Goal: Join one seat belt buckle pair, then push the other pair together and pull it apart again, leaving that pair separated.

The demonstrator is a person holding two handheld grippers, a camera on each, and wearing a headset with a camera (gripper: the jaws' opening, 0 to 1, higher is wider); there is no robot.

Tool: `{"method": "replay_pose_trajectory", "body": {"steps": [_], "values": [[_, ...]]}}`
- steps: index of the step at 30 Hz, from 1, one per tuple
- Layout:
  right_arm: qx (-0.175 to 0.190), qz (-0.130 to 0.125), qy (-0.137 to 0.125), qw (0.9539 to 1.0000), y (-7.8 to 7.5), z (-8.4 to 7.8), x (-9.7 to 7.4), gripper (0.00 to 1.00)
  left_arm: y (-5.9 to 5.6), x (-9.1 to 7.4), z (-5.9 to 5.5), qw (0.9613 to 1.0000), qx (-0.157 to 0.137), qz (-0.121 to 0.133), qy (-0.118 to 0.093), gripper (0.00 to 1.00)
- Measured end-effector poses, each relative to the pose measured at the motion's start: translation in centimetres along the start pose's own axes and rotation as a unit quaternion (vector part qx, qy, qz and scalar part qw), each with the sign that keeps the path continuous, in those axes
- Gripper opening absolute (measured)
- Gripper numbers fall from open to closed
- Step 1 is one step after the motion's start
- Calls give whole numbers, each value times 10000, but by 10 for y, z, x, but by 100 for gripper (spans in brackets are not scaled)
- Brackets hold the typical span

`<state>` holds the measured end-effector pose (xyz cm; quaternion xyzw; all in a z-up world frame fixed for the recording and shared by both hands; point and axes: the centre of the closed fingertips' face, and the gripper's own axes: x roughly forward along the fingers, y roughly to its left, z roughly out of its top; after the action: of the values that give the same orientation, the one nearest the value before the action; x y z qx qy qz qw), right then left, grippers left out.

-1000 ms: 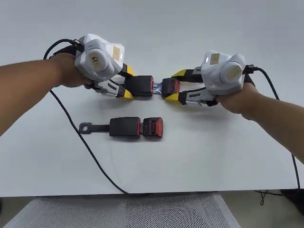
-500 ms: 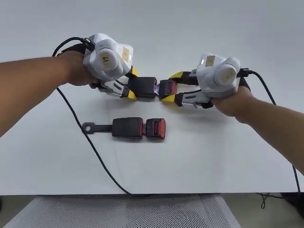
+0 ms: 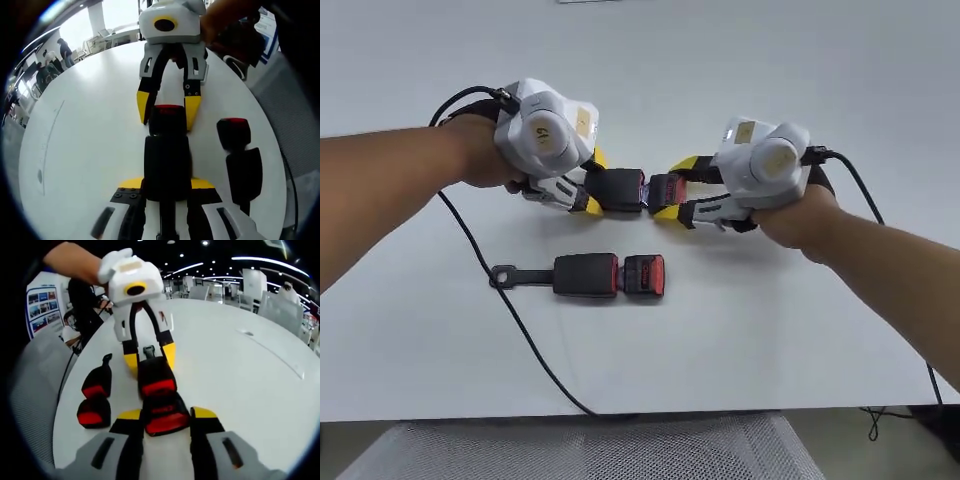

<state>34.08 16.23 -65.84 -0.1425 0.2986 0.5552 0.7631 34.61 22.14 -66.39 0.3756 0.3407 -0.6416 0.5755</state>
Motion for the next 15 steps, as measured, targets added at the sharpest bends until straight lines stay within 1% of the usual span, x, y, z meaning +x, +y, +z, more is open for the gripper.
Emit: {"method": "replay_pose_trajectory", "body": {"steps": [6, 15], "values": [[-11, -17, 101, 9999, 0, 1, 1, 35, 0, 0, 0, 10000, -9, 0, 16, 32], [-21, -44, 123, 9999, -1, 2, 3, 35, 0, 0, 1, 10000, 4, -15, 39, 32]]}}
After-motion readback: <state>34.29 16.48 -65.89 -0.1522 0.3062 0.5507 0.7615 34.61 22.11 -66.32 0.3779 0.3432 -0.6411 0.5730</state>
